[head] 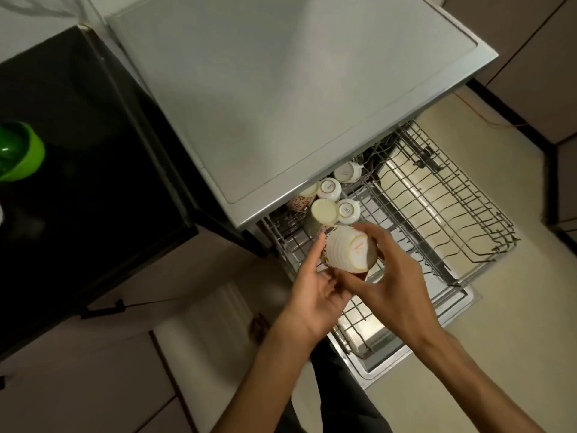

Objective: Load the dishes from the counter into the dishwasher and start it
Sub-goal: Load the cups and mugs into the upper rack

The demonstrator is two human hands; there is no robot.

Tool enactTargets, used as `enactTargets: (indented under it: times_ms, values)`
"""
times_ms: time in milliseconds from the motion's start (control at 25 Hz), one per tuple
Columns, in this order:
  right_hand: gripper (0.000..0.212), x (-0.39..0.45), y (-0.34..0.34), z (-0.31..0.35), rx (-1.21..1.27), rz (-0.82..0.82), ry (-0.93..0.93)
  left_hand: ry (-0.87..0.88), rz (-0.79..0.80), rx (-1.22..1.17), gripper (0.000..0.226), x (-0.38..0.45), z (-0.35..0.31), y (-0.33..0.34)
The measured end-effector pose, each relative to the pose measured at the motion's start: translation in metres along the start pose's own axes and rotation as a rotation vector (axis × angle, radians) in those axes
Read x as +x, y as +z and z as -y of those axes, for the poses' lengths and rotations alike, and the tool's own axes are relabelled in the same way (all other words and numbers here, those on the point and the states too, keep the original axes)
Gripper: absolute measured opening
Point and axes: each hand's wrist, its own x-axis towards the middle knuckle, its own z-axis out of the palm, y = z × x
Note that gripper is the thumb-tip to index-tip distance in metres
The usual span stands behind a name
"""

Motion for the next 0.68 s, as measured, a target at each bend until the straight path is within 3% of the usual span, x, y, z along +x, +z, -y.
enactTargets:
  times_ms: [400,680]
  values:
    - [0.069,0.130,0.013,-0.157,-0.379,0.020,0.060,-0.138,0.047,-0.048,0.043,0.213,0.006,0.048]
    - [0.073,0.203,0.036,-0.229,-0.470,0.092,0.111,-0.060,0.016,-0.041,0.033,0.313,0.004,0.049]
